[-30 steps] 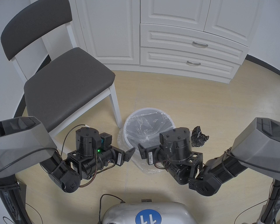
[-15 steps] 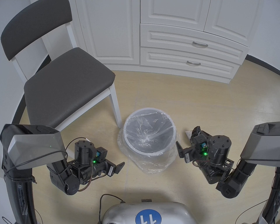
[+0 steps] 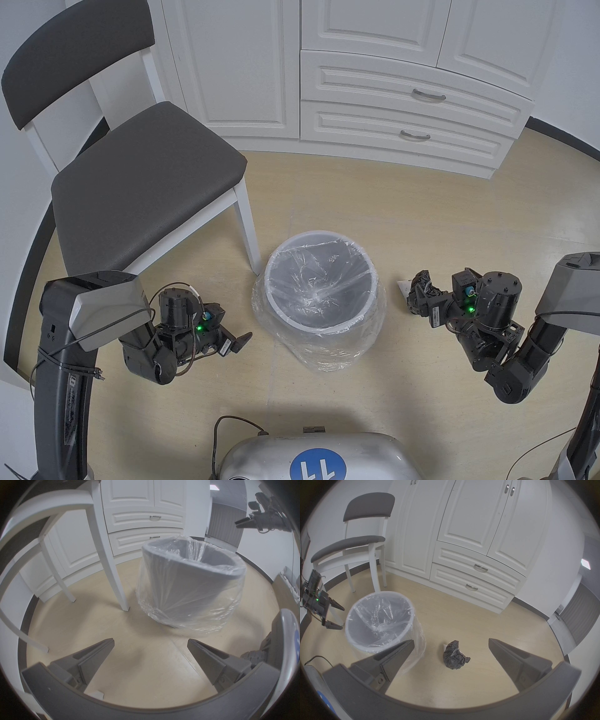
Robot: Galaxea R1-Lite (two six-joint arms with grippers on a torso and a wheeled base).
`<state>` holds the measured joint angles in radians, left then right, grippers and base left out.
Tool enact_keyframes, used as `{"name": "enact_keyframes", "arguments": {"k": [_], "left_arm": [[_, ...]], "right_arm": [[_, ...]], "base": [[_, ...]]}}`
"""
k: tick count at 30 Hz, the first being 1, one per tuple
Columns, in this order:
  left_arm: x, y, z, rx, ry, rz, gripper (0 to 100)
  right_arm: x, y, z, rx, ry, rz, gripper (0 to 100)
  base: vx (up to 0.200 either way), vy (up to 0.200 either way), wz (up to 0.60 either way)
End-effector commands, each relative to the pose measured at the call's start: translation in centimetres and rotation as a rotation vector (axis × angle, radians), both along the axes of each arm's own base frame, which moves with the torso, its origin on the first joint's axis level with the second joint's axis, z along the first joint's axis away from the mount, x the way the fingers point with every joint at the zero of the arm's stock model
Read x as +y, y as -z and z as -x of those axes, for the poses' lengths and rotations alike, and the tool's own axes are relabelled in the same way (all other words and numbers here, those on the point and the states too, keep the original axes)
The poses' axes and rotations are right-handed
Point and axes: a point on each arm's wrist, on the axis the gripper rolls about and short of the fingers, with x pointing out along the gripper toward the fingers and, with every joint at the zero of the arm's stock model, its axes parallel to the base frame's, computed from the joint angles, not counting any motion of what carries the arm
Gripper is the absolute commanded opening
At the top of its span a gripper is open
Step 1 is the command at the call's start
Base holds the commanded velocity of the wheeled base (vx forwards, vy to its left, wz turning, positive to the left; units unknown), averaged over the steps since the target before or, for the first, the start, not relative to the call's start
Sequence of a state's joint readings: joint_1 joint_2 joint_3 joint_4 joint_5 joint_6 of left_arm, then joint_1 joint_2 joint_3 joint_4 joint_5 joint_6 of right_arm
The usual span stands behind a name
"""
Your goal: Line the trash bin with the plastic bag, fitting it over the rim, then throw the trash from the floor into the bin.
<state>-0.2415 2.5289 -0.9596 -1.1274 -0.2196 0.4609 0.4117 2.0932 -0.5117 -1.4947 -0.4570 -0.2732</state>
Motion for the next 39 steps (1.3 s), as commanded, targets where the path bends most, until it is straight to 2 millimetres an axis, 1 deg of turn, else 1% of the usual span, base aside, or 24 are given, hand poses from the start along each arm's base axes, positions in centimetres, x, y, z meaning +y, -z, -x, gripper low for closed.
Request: {"name": "enact_keyframes", "arguments": {"k": [1, 4, 6, 7, 11, 19, 20, 23, 24, 33, 39], "left_arm": [[-0.2, 2.1, -3.4, -0.004, 0.073, -0.036, 100], [-0.6, 2.0, -4.8, -0.011, 0.102, -0.031, 100], [-0.7, 2.0, -5.2, -0.009, 0.109, -0.028, 100], [-1.0, 1.9, -5.9, -0.014, 0.131, -0.017, 100], [-1.5, 1.9, -6.3, -0.011, 0.162, -0.005, 100], [-3.6, 2.1, -7.0, -0.036, 0.216, 0.009, 100], [-4.0, 2.2, -7.2, -0.03, 0.221, 0.008, 100], [-4.2, 2.4, -7.5, 0.001, 0.226, 0.002, 100], [-4.3, 2.4, -7.6, 0.006, 0.228, 0.002, 0], [-4.0, 2.4, -8.1, -0.002, 0.227, 0.009, 0], [-4.1, 4.1, -8.8, 0.0, 0.224, 0.017, 0]], "right_arm": [[-0.9, -2.1, 0.3, -0.055, -0.001, -0.022, 100], [-1.1, -2.6, 0.5, -0.069, -0.013, -0.028, 100], [-1.2, -2.7, 0.5, -0.071, -0.012, -0.029, 100], [-1.3, -3.0, 0.5, -0.079, -0.01, -0.031, 100], [-1.7, -3.4, 0.5, -0.091, -0.001, -0.033, 100], [-1.8, -3.7, 0.4, -0.102, -0.03, -0.037, 100], [-1.9, -3.7, 0.4, -0.102, -0.027, -0.037, 100], [-2.2, -3.7, 0.3, -0.102, -0.018, -0.036, 100], [-2.2, -3.7, 0.2, -0.102, -0.016, -0.034, 100], [-2.4, -3.6, 0.2, -0.099, -0.023, -0.029, 100], [-2.3, -3.3, 0.0, -0.089, -0.024, -0.025, 100]], "base": [[0.0, 0.0, 0.0], [0.0, 0.0, 0.0], [0.0, 0.0, 0.0], [0.0, 0.0, 0.0], [0.0, 0.0, 0.0], [0.0, 0.0, 0.0], [0.0, 0.0, 0.0], [0.0, 0.0, 0.0], [0.0, 0.0, 0.0], [0.0, 0.0, 0.0], [0.0, 0.0, 0.0]]}}
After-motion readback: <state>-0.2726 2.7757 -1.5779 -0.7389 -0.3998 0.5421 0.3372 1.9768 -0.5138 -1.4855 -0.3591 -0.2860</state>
